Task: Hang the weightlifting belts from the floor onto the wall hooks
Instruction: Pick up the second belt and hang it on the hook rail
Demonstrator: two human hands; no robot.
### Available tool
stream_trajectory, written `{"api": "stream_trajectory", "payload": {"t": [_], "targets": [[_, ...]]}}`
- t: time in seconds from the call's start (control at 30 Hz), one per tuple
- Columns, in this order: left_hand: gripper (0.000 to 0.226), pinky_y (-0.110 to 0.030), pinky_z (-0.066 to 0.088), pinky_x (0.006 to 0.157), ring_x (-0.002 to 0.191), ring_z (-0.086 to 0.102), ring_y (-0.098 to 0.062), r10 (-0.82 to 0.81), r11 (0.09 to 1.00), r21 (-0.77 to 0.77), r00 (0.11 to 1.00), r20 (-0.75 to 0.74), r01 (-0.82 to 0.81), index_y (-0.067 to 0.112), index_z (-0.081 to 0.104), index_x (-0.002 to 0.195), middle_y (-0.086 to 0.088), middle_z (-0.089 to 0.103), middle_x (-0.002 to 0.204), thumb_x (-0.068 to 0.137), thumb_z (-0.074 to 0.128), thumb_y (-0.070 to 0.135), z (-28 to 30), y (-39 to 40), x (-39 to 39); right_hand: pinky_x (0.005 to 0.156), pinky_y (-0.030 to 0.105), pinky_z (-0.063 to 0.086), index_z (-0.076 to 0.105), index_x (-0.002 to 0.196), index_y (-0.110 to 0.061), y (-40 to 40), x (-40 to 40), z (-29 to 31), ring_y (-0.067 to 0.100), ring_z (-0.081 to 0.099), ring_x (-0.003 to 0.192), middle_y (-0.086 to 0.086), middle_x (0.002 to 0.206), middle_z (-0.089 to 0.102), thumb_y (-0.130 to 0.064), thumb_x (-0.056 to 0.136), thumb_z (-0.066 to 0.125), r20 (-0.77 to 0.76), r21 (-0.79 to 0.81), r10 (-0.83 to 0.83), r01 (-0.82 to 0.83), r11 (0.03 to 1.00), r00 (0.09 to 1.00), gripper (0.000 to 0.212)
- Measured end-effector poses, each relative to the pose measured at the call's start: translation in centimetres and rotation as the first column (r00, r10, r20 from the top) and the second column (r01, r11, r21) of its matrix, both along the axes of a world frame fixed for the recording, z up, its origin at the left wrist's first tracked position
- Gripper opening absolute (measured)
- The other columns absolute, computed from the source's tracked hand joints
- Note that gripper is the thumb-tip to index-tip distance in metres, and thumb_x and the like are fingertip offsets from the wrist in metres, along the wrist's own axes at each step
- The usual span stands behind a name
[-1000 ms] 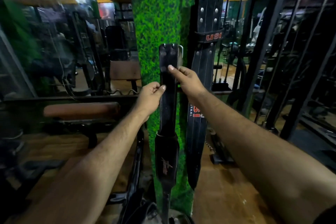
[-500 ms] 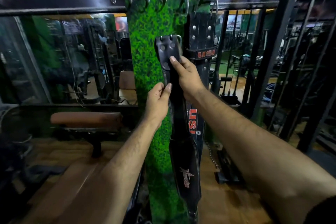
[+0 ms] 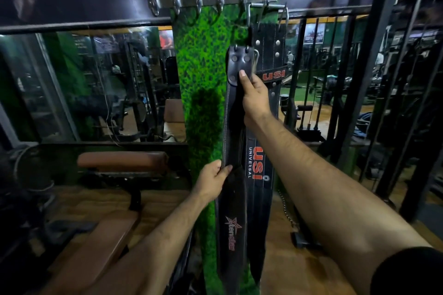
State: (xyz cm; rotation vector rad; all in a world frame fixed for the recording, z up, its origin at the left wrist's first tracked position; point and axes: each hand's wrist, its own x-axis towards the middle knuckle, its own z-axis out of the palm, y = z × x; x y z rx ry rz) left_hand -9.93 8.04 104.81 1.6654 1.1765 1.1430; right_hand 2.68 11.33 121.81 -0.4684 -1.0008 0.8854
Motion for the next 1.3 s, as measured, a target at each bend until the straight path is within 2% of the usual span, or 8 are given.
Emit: {"api": "stream_trajectory", "payload": {"t": [0.07,0.13,0.27,0.37,0.57,0.73,0.93,1.3], "targets": [[0.027,-0.027,0.055,0.090,0.105,0.070,-0.015,-0.086,0.994,-0.063,0.996,-0.001,0.086,0.003,0.063,0.113,-0.016,0.071,0.117,0.094,0.067,0.022,1.1,0.4,-0.7,0.085,0.035,0.058,0.071,0.103,-0.012,0.1,0.1,0.3,0.019,0.070,0.085,0.006,0.091,0.075,-0.015,0.103,0.056,-0.002,-0.007,0.010,-0.010,1.000,1.000,0.015],[0.062,-0.033,0.033,0.116,0.139,0.044,-0.018,-0.068,0.997,-0.016,0.995,0.078,0.069,0.007,0.041,0.148,-0.004,0.039,0.153,0.094,0.067,0.022,4.8,0.6,-1.0,0.079,0.032,0.059,0.071,0.100,-0.013,0.3,0.0,0.7,0.018,0.070,0.081,0.006,0.089,0.075,-0.016,0.103,0.056,0.013,-0.010,0.014,-0.014,1.000,1.000,0.015],[0.021,-0.029,0.046,0.076,0.085,0.060,-0.007,0.007,0.966,0.255,0.986,0.164,-0.049,0.005,0.066,0.108,-0.002,0.067,0.095,0.101,0.058,0.023,14.2,1.5,-0.7,0.088,0.042,0.055,0.071,0.099,-0.012,0.6,-1.1,1.5,0.027,0.068,0.091,0.012,0.094,0.073,-0.019,0.102,0.058,0.083,0.008,0.026,-0.027,1.000,0.996,0.015],[0.032,-0.026,0.029,0.055,0.058,0.038,-0.004,0.006,0.924,0.376,0.985,0.173,-0.072,0.009,0.049,0.069,0.005,0.045,0.060,0.100,0.057,0.011,15.2,1.5,0.2,0.084,0.043,0.054,0.070,0.092,-0.013,0.9,-1.5,2.8,0.028,0.065,0.088,0.012,0.090,0.071,-0.021,0.102,0.059,0.052,0.002,0.001,-0.001,1.000,0.999,0.016],[0.020,-0.034,0.044,0.066,0.073,0.055,-0.010,0.039,0.970,0.237,0.995,0.087,-0.059,0.011,0.056,0.079,-0.008,0.059,0.077,0.096,0.064,0.017,6.7,2.4,-1.0,0.070,0.026,0.057,0.068,0.097,-0.011,1.2,-1.7,3.4,0.014,0.068,0.075,0.003,0.083,0.073,-0.015,0.103,0.056,-0.076,0.039,-0.050,0.053,0.998,0.996,0.014],[0.070,-0.044,0.051,0.058,0.067,0.058,-0.017,0.073,0.988,0.136,0.997,0.010,-0.073,0.000,0.057,0.085,-0.029,0.065,0.079,0.076,0.068,0.069,-0.2,5.7,-3.6,0.070,0.026,0.058,0.067,0.098,-0.010,0.8,-2.8,3.5,0.014,0.067,0.076,0.004,0.085,0.071,-0.013,0.104,0.054,-0.072,0.061,-0.026,0.031,0.998,0.997,0.015],[0.029,-0.031,0.055,0.081,0.095,0.069,-0.023,0.040,0.997,0.065,0.997,0.066,-0.044,-0.001,0.067,0.114,-0.012,0.073,0.106,0.087,0.073,0.004,2.5,2.8,-4.5,0.068,0.029,0.057,0.068,0.096,-0.012,0.7,-3.3,2.3,0.018,0.066,0.074,0.006,0.084,0.071,-0.016,0.104,0.055,0.021,0.031,0.002,-0.002,1.000,1.000,0.016],[0.011,-0.028,0.051,0.084,0.089,0.062,-0.013,-0.055,0.939,0.341,0.961,0.269,-0.041,0.008,0.065,0.102,-0.007,0.068,0.096,0.100,0.055,0.005,15.1,1.5,-1.9,0.087,0.034,0.053,0.068,0.111,-0.013,0.4,-3.7,0.8,0.012,0.067,0.094,0.001,0.101,0.073,-0.039,0.107,0.040,0.498,0.153,-0.347,0.314,0.937,0.794,0.039]]}}
